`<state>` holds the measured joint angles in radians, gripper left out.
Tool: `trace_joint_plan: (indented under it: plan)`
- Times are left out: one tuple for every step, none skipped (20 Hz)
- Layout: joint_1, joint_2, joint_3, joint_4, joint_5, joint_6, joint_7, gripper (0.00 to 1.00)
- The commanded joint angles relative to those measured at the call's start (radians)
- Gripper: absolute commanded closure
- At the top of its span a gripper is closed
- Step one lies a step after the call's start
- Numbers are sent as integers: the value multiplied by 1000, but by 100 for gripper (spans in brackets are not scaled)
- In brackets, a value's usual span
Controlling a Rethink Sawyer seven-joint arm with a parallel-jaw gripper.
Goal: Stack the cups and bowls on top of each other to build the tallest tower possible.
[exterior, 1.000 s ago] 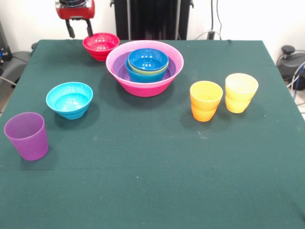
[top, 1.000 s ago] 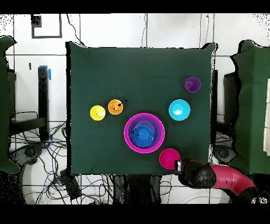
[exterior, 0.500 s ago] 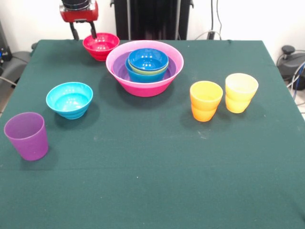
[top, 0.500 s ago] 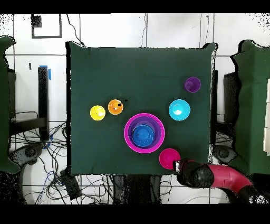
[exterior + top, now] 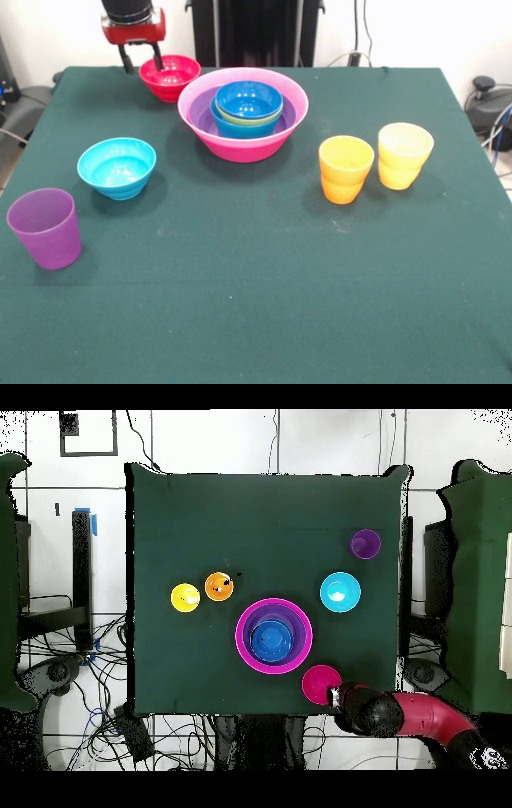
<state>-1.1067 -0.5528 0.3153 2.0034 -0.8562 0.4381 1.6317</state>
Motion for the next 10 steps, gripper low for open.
trace_joint_plan:
  plan:
    - [36,68,26,-118,-89,-73,-23,0]
    - [36,78,24,-124,-94,-78,-23,0]
    - [35,88,22,-131,-99,-82,-22,0]
    - [33,99,20,-137,-105,-87,-21,0]
    - [31,105,20,-141,-108,-90,-21,0]
    - [29,112,20,-145,-112,-92,-21,0]
    - [27,116,21,-148,-116,-93,-22,0]
    - [25,121,21,-152,-120,-94,-22,0]
    - [22,126,23,-154,-123,-95,-22,0]
    - [19,130,25,-156,-126,-95,-22,0]
